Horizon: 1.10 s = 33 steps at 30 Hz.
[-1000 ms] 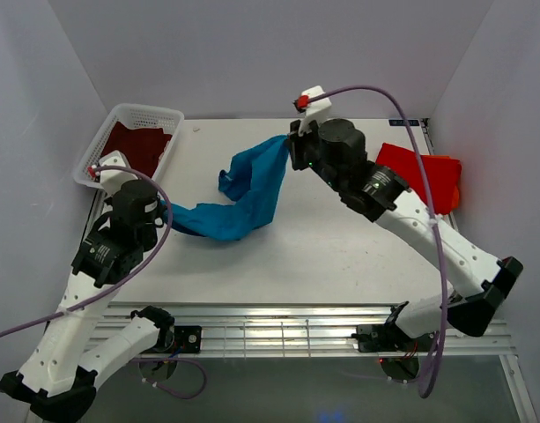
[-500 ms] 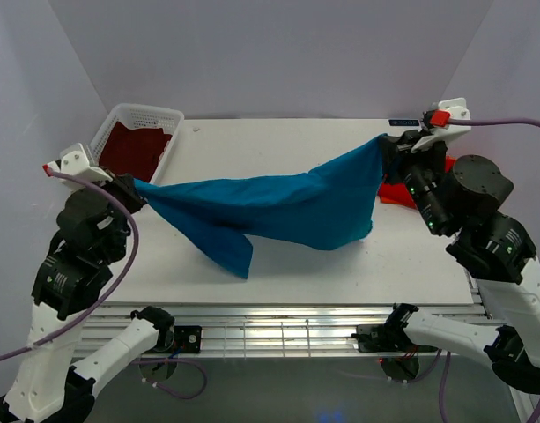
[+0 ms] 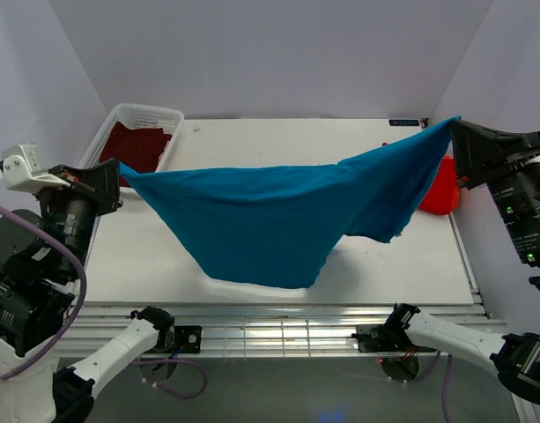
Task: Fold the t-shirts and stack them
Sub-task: Flatten the tshirt out
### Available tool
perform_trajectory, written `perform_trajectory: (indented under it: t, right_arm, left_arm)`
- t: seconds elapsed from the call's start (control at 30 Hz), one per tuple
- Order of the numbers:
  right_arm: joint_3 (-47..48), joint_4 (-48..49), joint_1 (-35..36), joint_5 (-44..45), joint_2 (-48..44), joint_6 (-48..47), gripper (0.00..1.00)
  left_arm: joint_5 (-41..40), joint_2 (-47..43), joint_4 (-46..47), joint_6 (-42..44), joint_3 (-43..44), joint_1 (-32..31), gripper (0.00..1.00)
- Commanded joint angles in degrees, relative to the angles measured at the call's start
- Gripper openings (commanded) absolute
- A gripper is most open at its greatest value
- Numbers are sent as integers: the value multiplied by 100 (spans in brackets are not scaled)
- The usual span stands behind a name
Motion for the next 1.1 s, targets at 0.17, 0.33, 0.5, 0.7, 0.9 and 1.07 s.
perform_trajectory:
  t: [0.17, 0.33, 0.5, 0.7, 0.9, 1.07]
  right_arm:
    - [654, 224, -2, 104, 469, -452, 8]
    - [1040, -277, -19, -493, 425, -170, 8]
    - [1374, -471, -63, -811, 486, -117, 8]
    - [1042, -577, -72, -495, 785, 13, 8]
    - [-887, -620, -63, -494, 1075, 769, 8]
    - [-1842, -489, -482, -643, 1654, 1219, 8]
  left_arm:
    - [388, 709, 244, 268, -147, 7, 0]
    - [951, 613, 253, 154, 125, 7, 0]
    - [1496, 463, 183, 48, 442, 15, 0]
    - [1137, 1058, -79, 119, 83, 7, 0]
    - [1391, 2343, -441, -241, -838, 7, 0]
    - [1409, 3054, 6, -295, -1263, 85, 0]
